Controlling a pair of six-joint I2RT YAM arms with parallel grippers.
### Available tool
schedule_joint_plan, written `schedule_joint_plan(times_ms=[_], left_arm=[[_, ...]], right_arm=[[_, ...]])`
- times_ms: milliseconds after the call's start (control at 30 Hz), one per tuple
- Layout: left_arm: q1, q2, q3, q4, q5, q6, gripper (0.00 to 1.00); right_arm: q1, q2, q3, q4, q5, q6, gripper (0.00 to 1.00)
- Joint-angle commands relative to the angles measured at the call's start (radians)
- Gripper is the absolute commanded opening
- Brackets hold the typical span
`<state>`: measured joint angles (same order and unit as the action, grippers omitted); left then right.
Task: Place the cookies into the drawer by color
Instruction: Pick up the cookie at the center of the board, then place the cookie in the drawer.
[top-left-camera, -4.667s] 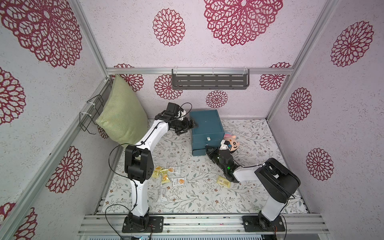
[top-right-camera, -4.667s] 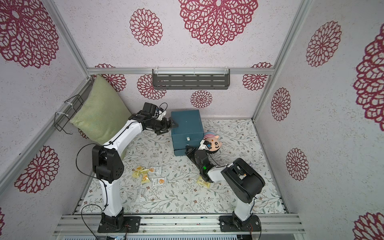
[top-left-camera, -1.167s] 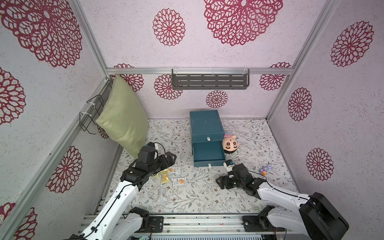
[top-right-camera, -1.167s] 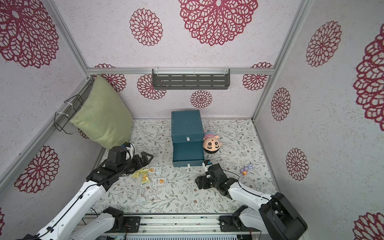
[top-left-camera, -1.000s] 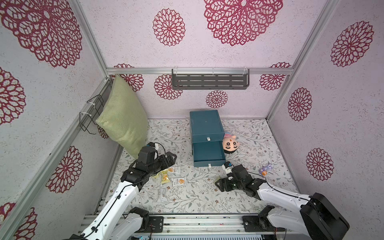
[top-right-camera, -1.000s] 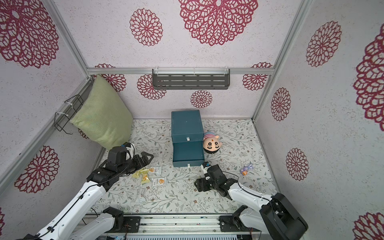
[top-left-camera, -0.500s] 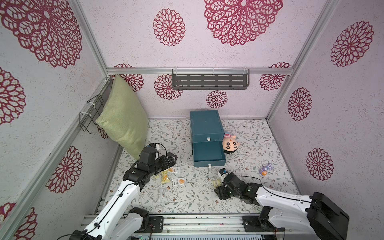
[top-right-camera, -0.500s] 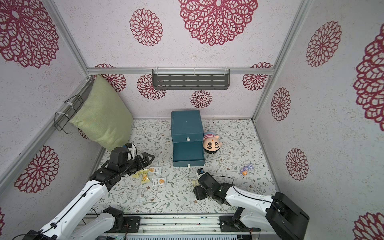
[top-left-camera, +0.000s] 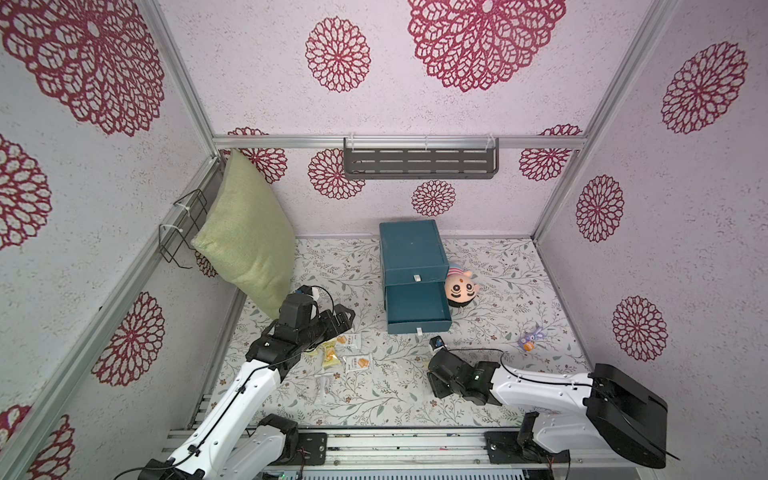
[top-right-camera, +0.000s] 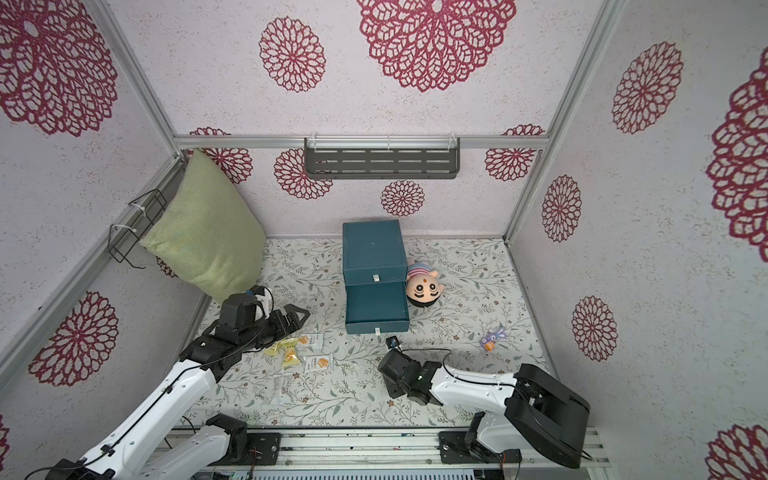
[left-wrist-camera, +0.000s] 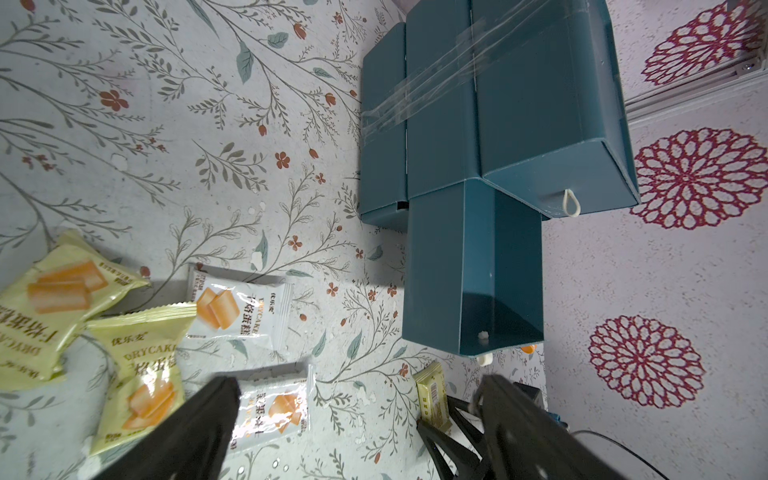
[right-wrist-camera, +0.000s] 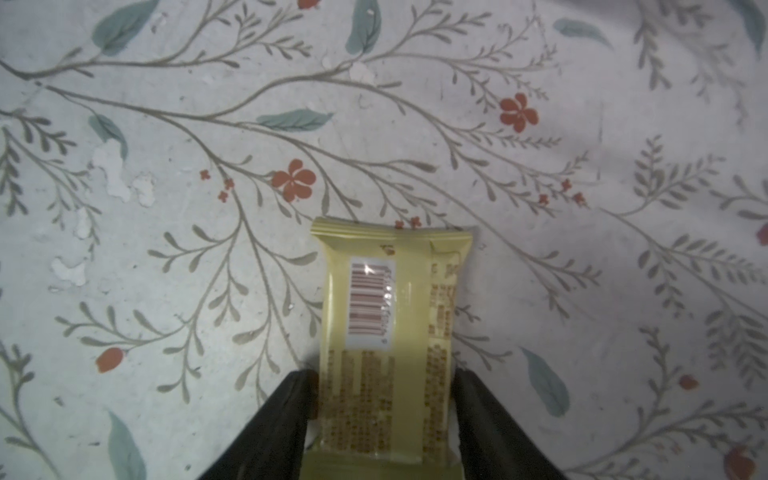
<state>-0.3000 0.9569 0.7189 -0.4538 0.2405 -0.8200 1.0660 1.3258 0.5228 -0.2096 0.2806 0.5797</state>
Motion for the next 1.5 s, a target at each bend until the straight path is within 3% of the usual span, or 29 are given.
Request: schedule_joint_plan(times_ms=[0, 200, 433, 800, 967, 1200, 1467], left_arm=[[0.003, -0.006, -0.017, 0.018, -0.007, 0.015, 0.97], [0.003, -0.009, -0.023, 0.021, -0.01, 0.012, 0.97], [0.003, -0.015, -0.024, 0.016, -0.018, 0.013, 0.97], [0.011, -0.075, -0.064, -0.022, -0.112, -0.011, 0.97], [0.017, -0.087, -0.087, -0.034, -0.125, -0.024, 0.98], [0.017, -0.094, -0.117, -0.045, -0.122, -0.042, 0.97], [-0.032, -0.053, -0.133, -0.068, -0.148, -0.053, 0.97]], right_arm=[[0.02, 0.027, 0.015, -0.069, 0.028, 0.019, 0.54], [0.037, -0.005, 0.025, -0.065, 0.022, -0.005, 0.45], [0.047, -0.056, 0.019, -0.003, -0.052, -0.043, 0.45], [0.054, -0.221, 0.035, 0.148, -0.269, -0.105, 0.44], [0.043, -0.282, 0.088, 0.148, -0.285, -0.116, 0.44], [-0.062, -0.313, 0.201, 0.101, -0.318, -0.169, 0.44], [-0.288, -0.246, 0.331, 0.033, -0.32, -0.249, 0.44]])
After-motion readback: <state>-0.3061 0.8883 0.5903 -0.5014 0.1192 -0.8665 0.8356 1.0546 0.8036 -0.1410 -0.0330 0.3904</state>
